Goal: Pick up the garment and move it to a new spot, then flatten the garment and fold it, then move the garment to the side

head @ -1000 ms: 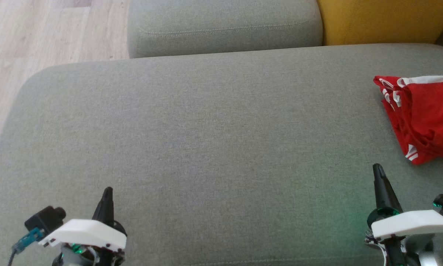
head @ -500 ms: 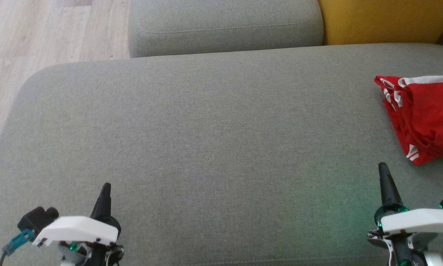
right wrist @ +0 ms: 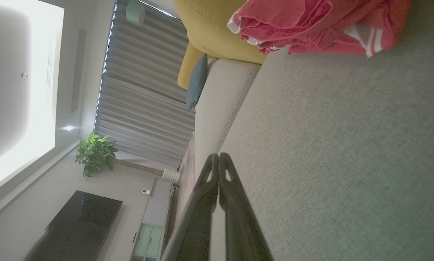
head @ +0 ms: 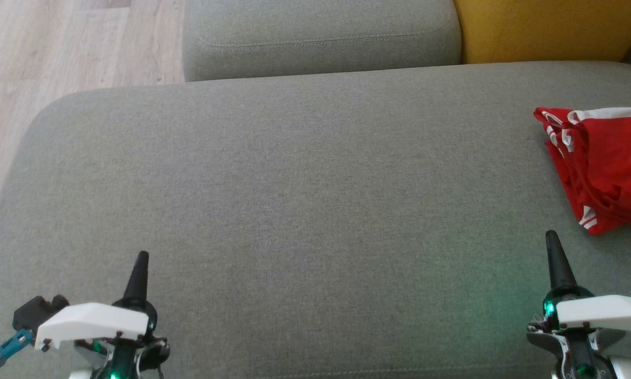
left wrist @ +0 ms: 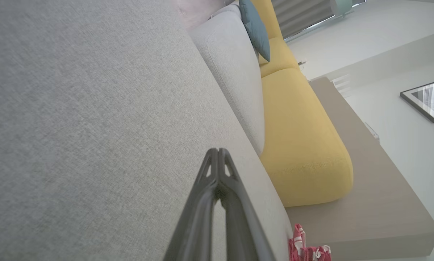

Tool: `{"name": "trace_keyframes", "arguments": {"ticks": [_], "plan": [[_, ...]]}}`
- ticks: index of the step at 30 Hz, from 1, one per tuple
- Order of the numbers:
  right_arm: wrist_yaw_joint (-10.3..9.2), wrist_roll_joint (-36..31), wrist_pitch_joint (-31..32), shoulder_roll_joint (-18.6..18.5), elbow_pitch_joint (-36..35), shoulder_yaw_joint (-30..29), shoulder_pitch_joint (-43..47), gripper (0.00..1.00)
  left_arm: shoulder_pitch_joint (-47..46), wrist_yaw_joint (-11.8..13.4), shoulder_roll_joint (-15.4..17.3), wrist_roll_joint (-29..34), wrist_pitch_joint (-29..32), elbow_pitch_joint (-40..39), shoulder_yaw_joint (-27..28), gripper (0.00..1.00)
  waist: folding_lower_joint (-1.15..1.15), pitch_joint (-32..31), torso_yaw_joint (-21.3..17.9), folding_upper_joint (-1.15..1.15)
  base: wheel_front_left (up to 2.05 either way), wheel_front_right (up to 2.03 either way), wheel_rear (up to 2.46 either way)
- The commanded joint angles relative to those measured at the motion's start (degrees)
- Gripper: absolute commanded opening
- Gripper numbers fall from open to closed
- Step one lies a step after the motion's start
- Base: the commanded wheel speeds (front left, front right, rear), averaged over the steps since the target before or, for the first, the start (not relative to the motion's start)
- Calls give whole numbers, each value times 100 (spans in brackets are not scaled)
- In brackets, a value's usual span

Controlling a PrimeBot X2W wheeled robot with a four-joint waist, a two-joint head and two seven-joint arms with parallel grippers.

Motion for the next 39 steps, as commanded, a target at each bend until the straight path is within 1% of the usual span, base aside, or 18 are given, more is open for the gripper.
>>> {"name": "trace_keyframes", "arguments": {"ticks": [1,32,36,39], "plan": [[15,212,17,-125,-159,43,-353,0,-331,-79,22,-186,34,-156,223,0,0,1,1,0,0,0,0],[20,2193,132,-121,213,-130,-666,0,-519,-591,-177,-2139,514,-102,863,0,0,21,25,0,0,0,0],[21,2522,153,-119,276,-160,-719,0,-550,-676,-211,-2464,595,-92,971,0,0,24,29,0,0,0,0],[21,2571,160,-115,286,-171,-728,0,-555,-690,-220,-2512,613,-91,993,0,0,24,29,0,0,0,0]]}}
